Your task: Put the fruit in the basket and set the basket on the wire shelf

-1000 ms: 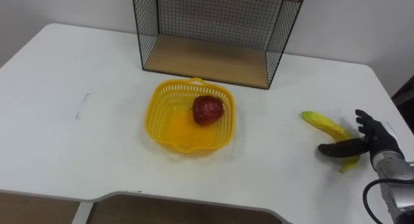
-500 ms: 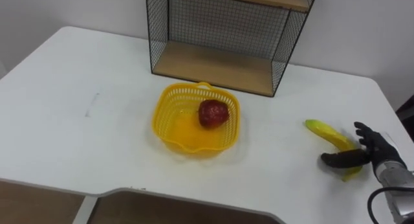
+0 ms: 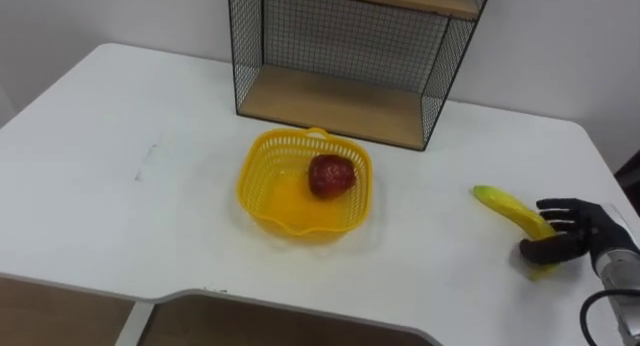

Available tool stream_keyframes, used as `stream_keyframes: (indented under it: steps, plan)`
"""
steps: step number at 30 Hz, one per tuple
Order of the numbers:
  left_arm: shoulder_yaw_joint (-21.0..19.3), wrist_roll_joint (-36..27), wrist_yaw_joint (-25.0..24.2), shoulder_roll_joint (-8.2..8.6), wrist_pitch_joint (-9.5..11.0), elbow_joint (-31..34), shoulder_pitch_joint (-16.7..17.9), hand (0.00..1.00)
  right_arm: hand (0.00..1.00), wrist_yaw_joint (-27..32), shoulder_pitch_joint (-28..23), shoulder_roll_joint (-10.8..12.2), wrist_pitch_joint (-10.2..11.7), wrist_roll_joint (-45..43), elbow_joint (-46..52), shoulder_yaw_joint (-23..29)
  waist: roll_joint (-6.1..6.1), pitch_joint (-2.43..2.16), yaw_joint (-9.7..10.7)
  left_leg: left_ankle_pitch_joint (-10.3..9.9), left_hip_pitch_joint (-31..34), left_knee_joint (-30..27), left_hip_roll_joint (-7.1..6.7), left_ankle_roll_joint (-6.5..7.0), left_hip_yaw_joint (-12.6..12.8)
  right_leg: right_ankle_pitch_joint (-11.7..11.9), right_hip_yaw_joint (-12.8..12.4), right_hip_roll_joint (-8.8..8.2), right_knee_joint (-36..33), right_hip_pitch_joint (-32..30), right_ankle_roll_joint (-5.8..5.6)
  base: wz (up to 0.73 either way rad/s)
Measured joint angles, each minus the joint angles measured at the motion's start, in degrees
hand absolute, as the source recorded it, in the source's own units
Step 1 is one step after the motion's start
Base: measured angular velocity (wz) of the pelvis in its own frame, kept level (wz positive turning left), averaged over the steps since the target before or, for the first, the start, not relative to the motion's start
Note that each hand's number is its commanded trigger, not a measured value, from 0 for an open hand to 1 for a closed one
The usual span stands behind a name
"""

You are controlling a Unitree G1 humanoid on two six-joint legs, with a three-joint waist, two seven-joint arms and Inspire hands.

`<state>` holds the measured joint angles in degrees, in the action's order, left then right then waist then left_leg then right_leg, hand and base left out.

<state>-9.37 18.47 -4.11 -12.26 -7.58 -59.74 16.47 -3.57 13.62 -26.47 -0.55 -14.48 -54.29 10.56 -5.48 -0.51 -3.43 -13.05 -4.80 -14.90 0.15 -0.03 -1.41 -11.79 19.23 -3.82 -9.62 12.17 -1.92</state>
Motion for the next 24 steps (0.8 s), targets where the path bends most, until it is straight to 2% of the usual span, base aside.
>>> stream_keyframes:
  steps: [8,15,21,24]
  plan:
    - [0.02,-0.01,-0.10,-0.03,0.04,-0.13,-0.27,0.00,1.00,1.41,-0.85,-0.57,0.00,-3.71,1.13,-0.12,0.04,0.04,-0.08,-0.04,0.00,0.04,0.03,-0.05,-0.01,0.01,-0.06,0.04,-0.01,-0.02,0.02,0.00]
    - [0.72,-0.01,-0.06,-0.01,0.07,-0.93,-0.96,0.00,1.00,1.67,-2.07,-0.35,-0.57,-3.54,2.79,-0.27,0.22,0.12,-0.08,-0.12,0.14,0.04,0.05,-0.12,0.03,0.02,-0.16,0.05,-0.03,-0.19,0.03,0.00]
    - [0.81,0.43,0.10,0.11,0.07,-0.96,-1.31,0.00,1.00,1.72,-3.10,0.08,-0.79,-3.10,6.27,0.09,1.43,0.17,0.08,-0.12,0.13,0.19,0.06,-0.11,0.43,0.06,-0.66,0.04,-0.06,-0.26,0.09,-0.04]
    - [0.89,1.27,0.12,0.13,0.02,-0.92,-1.44,0.00,1.00,1.76,-3.15,0.49,-2.26,0.37,9.00,-0.23,1.86,0.35,-0.25,-0.07,0.09,0.59,0.19,-0.12,1.31,0.10,-1.99,0.07,-0.15,-0.81,0.16,-0.17]
